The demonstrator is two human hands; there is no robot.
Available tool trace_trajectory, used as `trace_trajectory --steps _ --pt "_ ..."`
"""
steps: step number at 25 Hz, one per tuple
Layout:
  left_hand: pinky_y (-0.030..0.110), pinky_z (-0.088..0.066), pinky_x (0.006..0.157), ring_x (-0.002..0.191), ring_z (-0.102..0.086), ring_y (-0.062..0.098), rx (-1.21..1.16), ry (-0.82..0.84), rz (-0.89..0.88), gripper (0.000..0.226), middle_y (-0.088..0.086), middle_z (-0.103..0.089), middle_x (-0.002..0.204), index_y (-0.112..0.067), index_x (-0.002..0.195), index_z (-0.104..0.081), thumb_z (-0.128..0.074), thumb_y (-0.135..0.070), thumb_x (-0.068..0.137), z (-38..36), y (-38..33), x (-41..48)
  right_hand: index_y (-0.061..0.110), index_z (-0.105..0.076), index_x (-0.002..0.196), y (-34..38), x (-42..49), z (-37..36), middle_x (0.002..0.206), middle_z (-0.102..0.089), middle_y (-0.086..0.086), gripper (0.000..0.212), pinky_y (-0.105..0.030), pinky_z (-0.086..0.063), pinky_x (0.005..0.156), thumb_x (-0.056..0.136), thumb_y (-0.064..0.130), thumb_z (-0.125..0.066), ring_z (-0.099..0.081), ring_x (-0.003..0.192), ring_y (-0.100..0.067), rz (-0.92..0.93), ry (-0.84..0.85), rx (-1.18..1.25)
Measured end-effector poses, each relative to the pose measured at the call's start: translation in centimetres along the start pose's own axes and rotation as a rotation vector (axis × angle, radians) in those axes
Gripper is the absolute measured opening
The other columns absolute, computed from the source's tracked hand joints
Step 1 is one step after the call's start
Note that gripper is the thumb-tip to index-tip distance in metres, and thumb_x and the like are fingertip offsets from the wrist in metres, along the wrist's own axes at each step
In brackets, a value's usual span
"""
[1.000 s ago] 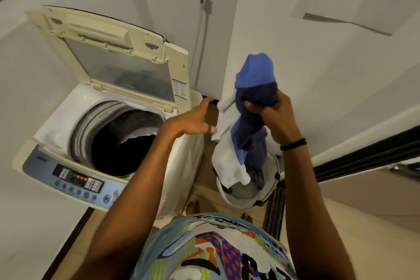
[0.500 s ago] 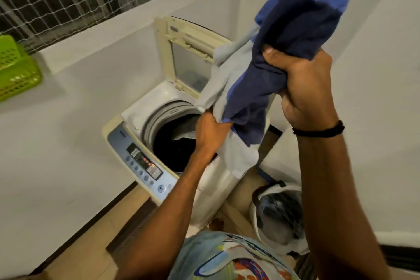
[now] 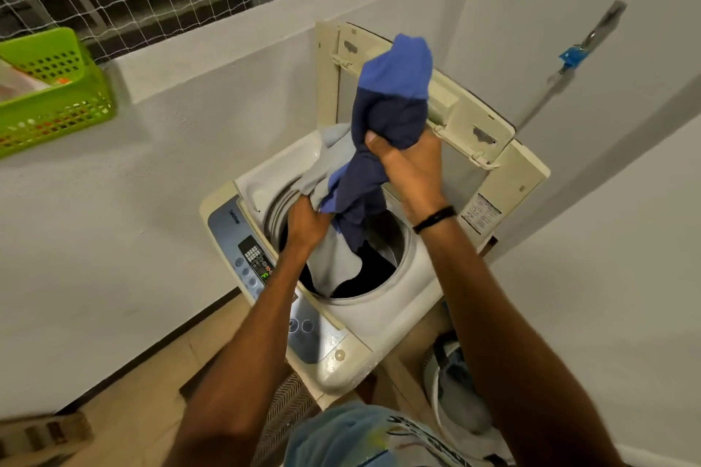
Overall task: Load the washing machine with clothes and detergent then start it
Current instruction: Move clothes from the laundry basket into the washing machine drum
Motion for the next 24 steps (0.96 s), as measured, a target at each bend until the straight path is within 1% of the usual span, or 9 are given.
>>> trace_trajectory --steps 2,5,7,9,11,16,18,20,24 --pt "0.024 -0.032 0.066 0.102 -0.064 0.041 0.219 0.193 0.121 0.044 0.028 -0.068 0.109 0.009 0.114 -0.064 -0.075 -0.022 0.085 -1.6 3.6 1.2 0.013 -0.065 0.108 -3.9 0.7 -1.1 0.100 -0.072 -0.002 0.042 -0.043 -0.060 0.078 0.071 0.028 -0.079 -0.070 0.093 -0.022 -0.072 0.080 -0.171" --pt "0.034 -0.050 0.084 0.115 -0.061 0.035 0.424 0.455 0.326 0.082 0.019 -0.063 0.126 -0.002 0.134 -0.048 -0.081 -0.037 0.068 -2.8 8.1 1.3 0.012 -0.061 0.115 -10.7 0.3 -1.2 0.112 -0.069 -0.011 0.046 -0.050 -0.056 0.085 0.074 0.027 -0.076 -0.065 0.102 -0.031 -0.263 0.331 -0.497" --pt "0.038 -0.051 0.089 0.116 -0.059 0.036 0.447 0.426 0.385 0.081 0.019 -0.061 0.126 -0.001 0.131 -0.044 -0.083 -0.034 0.068 -3.0 9.2 0.6 0.010 -0.063 0.100 -14.4 -0.9 -0.1 0.099 -0.066 -0.016 0.027 -0.053 -0.056 0.084 0.080 0.024 -0.073 -0.065 0.096 -0.035 -0.344 0.505 -0.705" --pt "0.039 -0.049 0.093 0.117 -0.057 0.037 0.405 0.326 0.377 0.073 0.019 -0.059 0.128 -0.003 0.132 -0.046 -0.081 -0.031 0.074 -3.1 9.2 -0.3 0.004 -0.064 0.097 -16.6 -2.0 1.4 0.094 -0.063 -0.018 0.022 -0.052 -0.056 0.086 0.085 0.022 -0.069 -0.063 0.095 -0.036 -0.398 0.564 -0.736" --pt "0.038 -0.048 0.094 0.116 -0.059 0.035 0.299 0.228 0.351 0.060 0.018 -0.062 0.124 -0.006 0.130 -0.050 -0.076 -0.029 0.081 -3.8 8.8 -1.4 0.002 -0.064 0.107 -17.8 -2.5 3.1 0.099 -0.063 -0.016 0.027 -0.049 -0.055 0.090 0.089 0.021 -0.067 -0.063 0.098 -0.034 -0.448 0.551 -0.673" --pt "0.028 -0.046 0.075 0.089 -0.066 0.027 0.080 0.037 0.210 0.009 0.003 -0.069 0.093 -0.016 0.100 -0.062 -0.061 -0.016 0.091 -8.6 4.2 -6.8 0.009 -0.068 0.109 -21.1 -4.5 9.7 0.099 -0.068 -0.008 0.031 -0.039 -0.057 0.089 0.084 0.028 -0.072 -0.066 0.096 -0.026 -0.602 0.377 -0.571" --pt "0.030 -0.051 0.081 0.090 -0.066 0.026 0.032 0.065 0.131 0.013 0.004 -0.070 0.097 -0.016 0.104 -0.064 -0.059 -0.015 0.092 -11.7 2.7 -9.2 0.013 -0.070 0.102 -22.9 -5.8 13.1 0.107 -0.070 -0.008 0.030 -0.040 -0.056 0.091 0.082 0.034 -0.073 -0.067 0.101 -0.027 -0.641 0.291 -0.555" --pt "0.033 -0.053 0.083 0.090 -0.066 0.024 0.059 0.153 0.050 0.012 0.002 -0.070 0.096 -0.019 0.103 -0.062 -0.057 -0.016 0.092 -15.4 1.5 -11.6 0.017 -0.070 0.082 -24.3 -7.6 16.5 0.094 -0.071 -0.006 0.013 -0.035 -0.057 0.082 0.084 0.031 -0.070 -0.068 0.092 -0.025 -0.668 0.243 -0.581" --pt "0.021 -0.042 0.076 0.083 -0.058 0.013 0.146 0.377 -0.070 0.013 -0.004 -0.066 0.093 -0.014 0.102 -0.063 -0.059 -0.009 0.090 -22.7 -1.3 -17.0 0.019 -0.050 0.050 -28.7 -12.4 23.7 0.067 -0.062 -0.011 0.039 -0.030 -0.044 0.059 0.088 0.017 -0.055 -0.055 0.064 -0.023 -0.722 0.126 -0.695"
Point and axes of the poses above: each hand's wrist, its own x-axis towards the middle knuckle, its own z-axis out of the back of the hand, y = z × x, the point moved 3 cm from there along x, towards the middle knuckle
